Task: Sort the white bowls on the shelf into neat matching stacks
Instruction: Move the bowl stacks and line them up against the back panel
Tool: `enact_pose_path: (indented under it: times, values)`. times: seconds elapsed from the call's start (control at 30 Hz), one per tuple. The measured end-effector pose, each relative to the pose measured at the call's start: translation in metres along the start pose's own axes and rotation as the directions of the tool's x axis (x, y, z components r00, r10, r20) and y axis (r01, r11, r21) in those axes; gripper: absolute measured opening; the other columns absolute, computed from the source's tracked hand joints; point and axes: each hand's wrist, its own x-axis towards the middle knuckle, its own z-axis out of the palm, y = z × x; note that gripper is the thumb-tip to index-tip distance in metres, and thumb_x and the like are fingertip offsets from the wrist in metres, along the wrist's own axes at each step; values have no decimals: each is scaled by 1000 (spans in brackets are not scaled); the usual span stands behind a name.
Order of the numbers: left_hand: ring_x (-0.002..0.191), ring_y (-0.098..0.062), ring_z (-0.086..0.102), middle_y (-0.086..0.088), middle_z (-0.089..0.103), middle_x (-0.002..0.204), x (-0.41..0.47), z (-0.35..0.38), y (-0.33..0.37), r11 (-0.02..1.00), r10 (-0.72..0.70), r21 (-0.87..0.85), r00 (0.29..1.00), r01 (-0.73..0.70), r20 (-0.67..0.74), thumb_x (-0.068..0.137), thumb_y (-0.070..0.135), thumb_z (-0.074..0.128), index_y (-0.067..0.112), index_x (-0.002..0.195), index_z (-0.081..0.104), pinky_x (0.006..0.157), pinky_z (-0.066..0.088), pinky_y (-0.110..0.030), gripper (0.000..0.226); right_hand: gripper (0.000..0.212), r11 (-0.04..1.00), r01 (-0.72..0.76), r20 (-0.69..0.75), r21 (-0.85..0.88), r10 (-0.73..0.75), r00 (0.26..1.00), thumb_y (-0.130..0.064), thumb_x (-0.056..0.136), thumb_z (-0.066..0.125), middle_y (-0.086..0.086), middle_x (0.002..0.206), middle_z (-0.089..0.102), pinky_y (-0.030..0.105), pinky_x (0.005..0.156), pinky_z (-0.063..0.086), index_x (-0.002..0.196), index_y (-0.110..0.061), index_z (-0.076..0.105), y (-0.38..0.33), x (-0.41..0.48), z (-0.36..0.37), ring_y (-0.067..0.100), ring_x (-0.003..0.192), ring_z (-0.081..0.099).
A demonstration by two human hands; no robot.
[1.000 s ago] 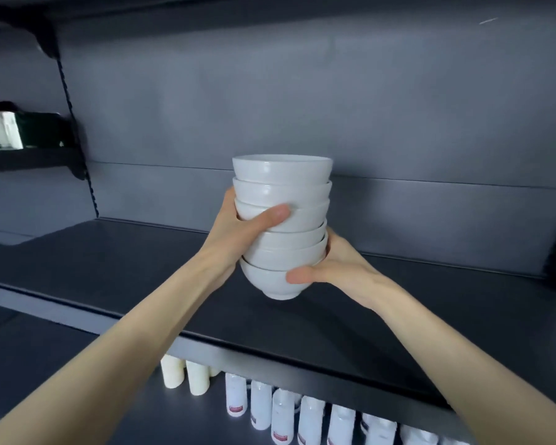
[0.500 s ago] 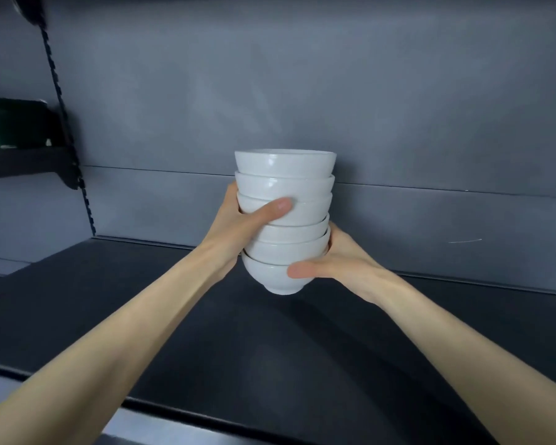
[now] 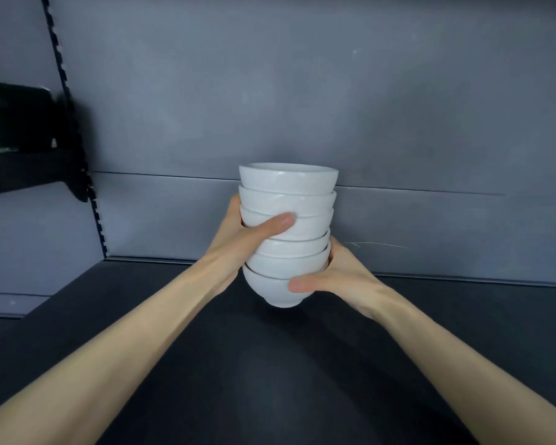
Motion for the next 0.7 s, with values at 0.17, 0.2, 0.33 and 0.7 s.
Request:
enact_pose_path:
  times: [0.17,0.2,0.33,0.7]
  values:
    - [109,-12,65,6,66,121,3,-41,-4,1000,15,-2,1000,-15,-17,55,42,83,27,128,46,92,52,-38,83,68,1000,4,50,-5,-4,999,14,68,75,-15,107,71,22,79,55,110,-36,55,2,31,29,5,102,67]
    - [109,-13,65,5,66,121,4,-51,-5,1000,17,-1,1000,-17,-24,55,42,82,27,128,46,93,52,-39,82,68,1000,4,59,-6,-4,998,13,68,75,-15,107,72,23,79,55,110,-36,56,3,38,37,5,102,67]
    - [111,-14,64,4,66,122,9,-90,-12,1000,2,-9,999,-2,-33,55,42,83,27,129,46,96,51,-41,84,68,1000,-21,53,2,21,998,14,68,75,-14,108,71,24,83,55,111,-35,55,9,62,67,5,103,66]
    - [110,-6,63,10,64,121,28,-170,-30,1000,-24,-19,999,25,36,51,45,83,34,124,46,90,51,-31,82,70,999,-42,-16,2,42,999,14,67,76,-15,108,71,23,84,54,110,-36,55,23,108,132,6,105,65]
